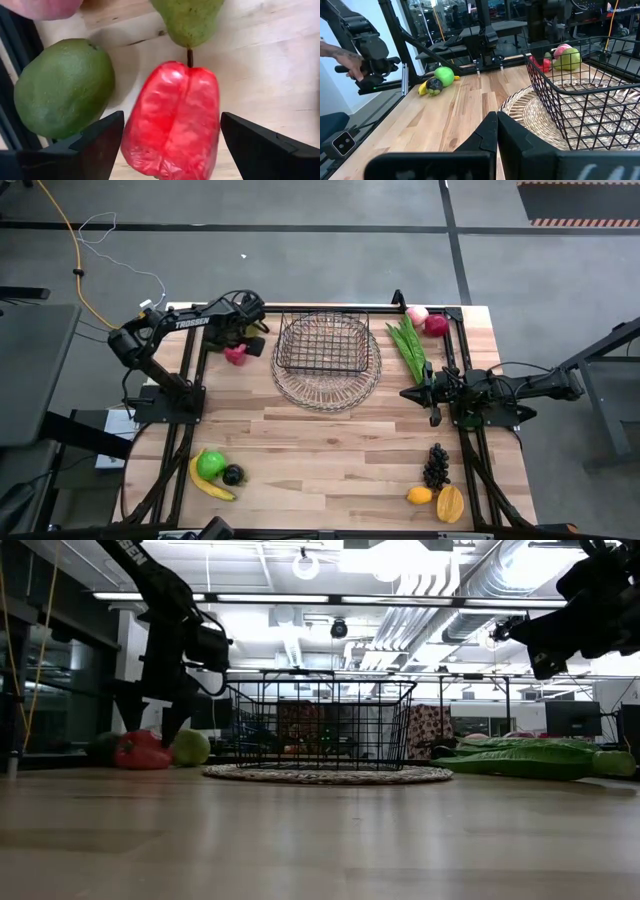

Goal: Build produce basket
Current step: Put the red bell pepper into the black wire basket

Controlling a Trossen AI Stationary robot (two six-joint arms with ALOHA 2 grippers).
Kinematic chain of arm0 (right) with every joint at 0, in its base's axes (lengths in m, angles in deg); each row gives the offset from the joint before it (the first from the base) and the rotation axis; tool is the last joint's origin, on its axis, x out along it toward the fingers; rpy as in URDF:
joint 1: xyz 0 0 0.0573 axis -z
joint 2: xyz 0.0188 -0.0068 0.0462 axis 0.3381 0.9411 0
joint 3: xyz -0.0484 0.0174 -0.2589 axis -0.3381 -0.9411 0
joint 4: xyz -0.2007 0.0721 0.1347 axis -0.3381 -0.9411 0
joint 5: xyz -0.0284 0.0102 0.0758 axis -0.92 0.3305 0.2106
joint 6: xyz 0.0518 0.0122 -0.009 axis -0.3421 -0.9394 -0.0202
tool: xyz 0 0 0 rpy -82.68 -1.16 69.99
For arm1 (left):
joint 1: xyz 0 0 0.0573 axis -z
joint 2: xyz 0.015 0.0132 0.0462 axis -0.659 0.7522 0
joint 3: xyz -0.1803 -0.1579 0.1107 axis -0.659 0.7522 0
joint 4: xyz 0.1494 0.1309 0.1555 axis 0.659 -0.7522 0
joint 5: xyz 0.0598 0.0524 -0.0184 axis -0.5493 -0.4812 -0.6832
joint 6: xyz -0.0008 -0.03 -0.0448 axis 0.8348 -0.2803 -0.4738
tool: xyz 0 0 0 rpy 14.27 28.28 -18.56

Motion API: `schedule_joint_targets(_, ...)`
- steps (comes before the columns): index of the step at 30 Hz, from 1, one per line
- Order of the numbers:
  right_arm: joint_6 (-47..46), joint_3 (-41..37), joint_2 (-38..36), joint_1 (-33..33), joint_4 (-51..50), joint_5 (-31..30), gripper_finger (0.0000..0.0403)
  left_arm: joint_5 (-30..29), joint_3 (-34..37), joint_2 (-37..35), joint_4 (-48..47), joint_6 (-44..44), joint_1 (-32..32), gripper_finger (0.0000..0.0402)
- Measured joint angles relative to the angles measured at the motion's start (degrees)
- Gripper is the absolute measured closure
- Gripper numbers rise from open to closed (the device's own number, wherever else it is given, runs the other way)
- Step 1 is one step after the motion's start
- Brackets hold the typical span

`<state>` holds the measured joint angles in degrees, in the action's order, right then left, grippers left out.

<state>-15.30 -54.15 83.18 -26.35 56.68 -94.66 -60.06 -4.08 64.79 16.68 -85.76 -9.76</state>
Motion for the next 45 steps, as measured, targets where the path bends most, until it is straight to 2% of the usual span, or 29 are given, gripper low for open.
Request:
schedule_joint_targets(5, 0.0, 0.0, 0.0, 0.0, 0.0, 0.0, 0.0402, 0.5, 0.0, 0.0, 0.4, 0.3, 0.0, 0.008)
schedule_joint_targets(17, 0.0, 0.0, 0.0, 0.0, 0.0, 0.0, 0.0402, 4.3, 0.0, 0.4, 1.1, 10.4, 0.0, 0.0081)
schedule_joint_targets(25, 0.0, 0.0, 0.0, 0.0, 0.0, 0.0, 0.0402, 7.9, 0.0, 7.1, 0.4, 9.3, 0.4, 0.008)
schedule_joint_targets(32, 0.0, 0.0, 0.0, 0.0, 0.0, 0.0, 0.0402, 7.9, 0.0, 8.2, 0.6, 10.1, 1.6, 0.0082)
schedule_joint_targets(35, 0.0, 0.0, 0.0, 0.0, 0.0, 0.0, 0.0402, 7.9, 0.0, 8.2, 0.6, 10.2, 1.6, 0.0099)
schedule_joint_targets(41, 0.0, 0.0, 0.0, 0.0, 0.0, 0.0, 0.0402, 8.4, -2.2, 8.0, -3.1, 12.4, 1.6, 0.0164)
schedule_joint_targets(45, 0.0, 0.0, 0.0, 0.0, 0.0, 0.0, 0.0402, 8.3, -5.4, 5.1, -6.2, 14.0, 1.6, 0.0164)
